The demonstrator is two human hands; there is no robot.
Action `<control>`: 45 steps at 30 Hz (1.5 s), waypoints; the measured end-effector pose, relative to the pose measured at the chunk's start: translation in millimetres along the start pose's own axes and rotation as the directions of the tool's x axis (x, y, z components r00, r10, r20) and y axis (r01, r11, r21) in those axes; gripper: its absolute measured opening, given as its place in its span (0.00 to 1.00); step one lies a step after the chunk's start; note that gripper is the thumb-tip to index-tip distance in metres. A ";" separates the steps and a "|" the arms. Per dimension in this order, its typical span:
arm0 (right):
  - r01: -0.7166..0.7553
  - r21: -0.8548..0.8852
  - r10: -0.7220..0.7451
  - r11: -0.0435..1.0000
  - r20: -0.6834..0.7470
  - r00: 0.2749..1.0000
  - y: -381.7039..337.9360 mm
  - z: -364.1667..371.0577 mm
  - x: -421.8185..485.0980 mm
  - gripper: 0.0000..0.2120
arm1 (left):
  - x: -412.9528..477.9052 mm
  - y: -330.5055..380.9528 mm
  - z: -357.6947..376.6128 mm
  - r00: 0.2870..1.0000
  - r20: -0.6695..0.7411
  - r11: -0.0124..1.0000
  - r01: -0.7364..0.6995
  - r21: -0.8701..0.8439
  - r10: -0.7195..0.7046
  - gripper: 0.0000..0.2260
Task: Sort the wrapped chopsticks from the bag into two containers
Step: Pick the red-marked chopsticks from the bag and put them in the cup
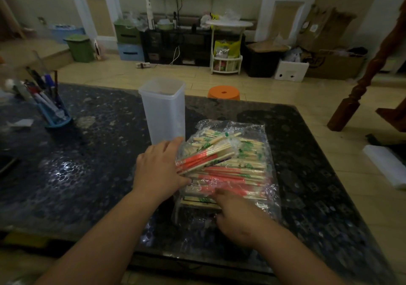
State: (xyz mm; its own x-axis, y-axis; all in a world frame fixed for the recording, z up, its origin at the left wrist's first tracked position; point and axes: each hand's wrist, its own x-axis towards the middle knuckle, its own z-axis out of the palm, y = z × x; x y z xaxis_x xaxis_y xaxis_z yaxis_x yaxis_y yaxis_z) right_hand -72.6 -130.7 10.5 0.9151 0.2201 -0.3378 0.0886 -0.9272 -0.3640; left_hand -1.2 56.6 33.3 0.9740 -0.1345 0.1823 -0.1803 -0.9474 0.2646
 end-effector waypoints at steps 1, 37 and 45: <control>-0.010 -0.007 0.010 1.000 -0.008 1.000 -0.9 2.6 -0.2 0.31 | 0.0 0.1 -0.2 1.000 -0.001 1.000 -0.002 -0.004 0.002 0.48; -0.095 -0.327 -0.020 0.940 -0.330 0.944 26.0 44.2 22.2 0.18 | 0.1 4.0 2.4 0.999 0.031 1.000 -0.021 -0.008 0.022 0.47; -0.091 -0.321 -0.032 0.943 -0.359 0.933 29.1 47.1 24.4 0.13 | 0.9 4.6 3.4 0.999 0.042 1.000 -0.017 -0.009 0.017 0.48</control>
State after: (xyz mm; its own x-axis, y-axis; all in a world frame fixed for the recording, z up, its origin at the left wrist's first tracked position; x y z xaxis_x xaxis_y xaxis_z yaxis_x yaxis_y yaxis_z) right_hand -66.2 -138.0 -49.2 0.9920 0.1264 0.0079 0.1266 -0.9914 -0.0337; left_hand -0.7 51.2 31.4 0.9757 -0.1627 0.1466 -0.1977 -0.9424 0.2700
